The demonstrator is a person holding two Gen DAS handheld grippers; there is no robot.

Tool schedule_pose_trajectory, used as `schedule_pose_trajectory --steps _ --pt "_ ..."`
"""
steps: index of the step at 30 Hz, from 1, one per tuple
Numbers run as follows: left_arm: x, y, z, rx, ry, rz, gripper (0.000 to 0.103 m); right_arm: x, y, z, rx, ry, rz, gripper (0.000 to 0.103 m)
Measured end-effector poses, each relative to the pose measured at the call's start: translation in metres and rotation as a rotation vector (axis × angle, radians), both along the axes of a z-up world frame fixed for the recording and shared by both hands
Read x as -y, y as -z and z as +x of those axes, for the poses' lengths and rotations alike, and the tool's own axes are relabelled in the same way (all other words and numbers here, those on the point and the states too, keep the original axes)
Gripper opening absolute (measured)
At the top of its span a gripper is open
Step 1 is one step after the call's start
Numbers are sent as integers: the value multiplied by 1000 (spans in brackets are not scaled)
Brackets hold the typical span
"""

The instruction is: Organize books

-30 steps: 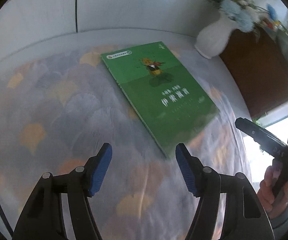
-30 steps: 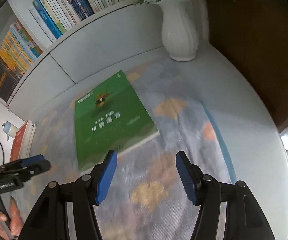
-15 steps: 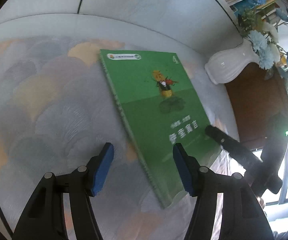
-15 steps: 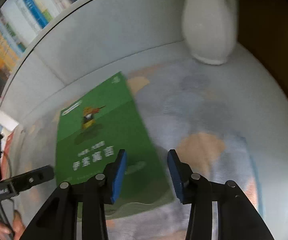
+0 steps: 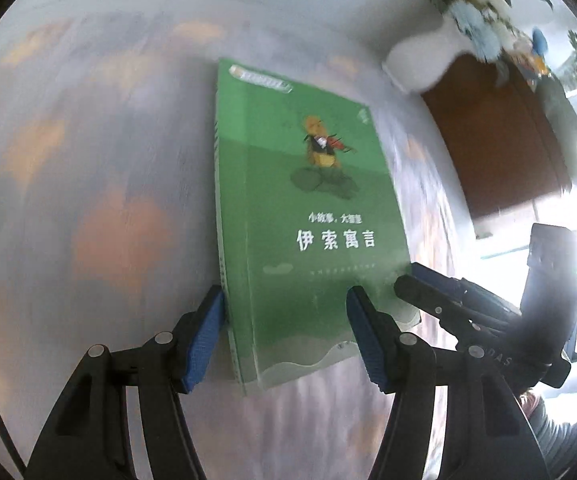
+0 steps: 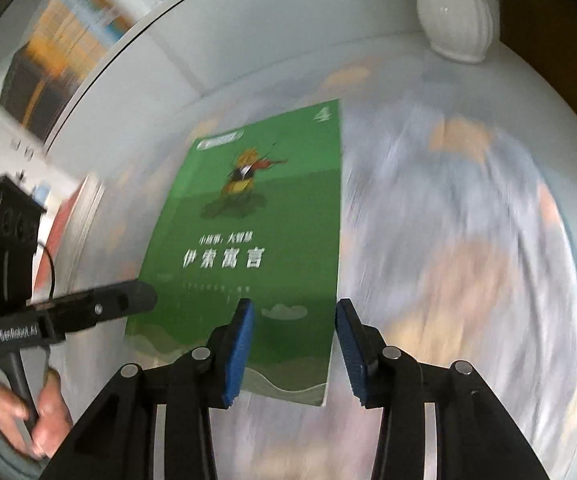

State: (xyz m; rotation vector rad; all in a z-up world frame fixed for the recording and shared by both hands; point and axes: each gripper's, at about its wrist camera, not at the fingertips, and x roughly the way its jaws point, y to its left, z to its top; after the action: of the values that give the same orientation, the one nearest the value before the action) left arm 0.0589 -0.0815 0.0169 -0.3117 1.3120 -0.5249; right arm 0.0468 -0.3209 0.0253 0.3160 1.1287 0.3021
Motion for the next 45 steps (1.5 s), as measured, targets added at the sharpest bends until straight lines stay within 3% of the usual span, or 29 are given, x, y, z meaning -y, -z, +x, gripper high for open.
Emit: schedule_pose_trajectory --steps 8,10,16,19,23,25,28,31,33,35,36,39,42,45 --pt "-14 4 -110 -64 91 -11 58 -21 5 -108 -62 -153 -64 42" --pt "-16 3 -118 -63 84 -7 58 -21 5 -123 -66 -182 -83 42" --pt "-10 5 -126 -36 69 44 58 -17 6 -135 -67 -131 -83 41" --pt "-20 4 -128 -49 19 -44 60 -18 9 -138 -57 -118 -64 41" --pt "-39 -20 -128 -10 -39 -283 60 -9 11 -141 -60 -89 0 41" --pt "-37 -20 -125 -19 -46 -295 60 0 12 -149 -64 -77 28 41" --pt "-30 2 -120 -72 -54 -246 60 3 12 -152 -66 -63 45 43" --pt "-23 20 -119 -104 -56 -231 51 3 11 -152 -59 -63 40 43" --pt "-15 20 -118 -84 -57 -229 46 4 10 -154 -53 -62 38 43" --pt "-5 18 -116 -82 -54 -242 28 -1 10 -153 -53 -58 39 43" --pt "-5 16 -115 -90 -49 -260 25 -2 10 -152 -59 -54 46 43" --pt "-7 10 -111 -118 -48 -373 23 10 13 -149 -126 -24 139 44" --pt "-13 3 -106 -142 -73 -501 22 39 24 -155 -205 32 339 49" --pt "-13 4 -101 -171 -85 -564 22 54 35 -160 -239 78 505 52"
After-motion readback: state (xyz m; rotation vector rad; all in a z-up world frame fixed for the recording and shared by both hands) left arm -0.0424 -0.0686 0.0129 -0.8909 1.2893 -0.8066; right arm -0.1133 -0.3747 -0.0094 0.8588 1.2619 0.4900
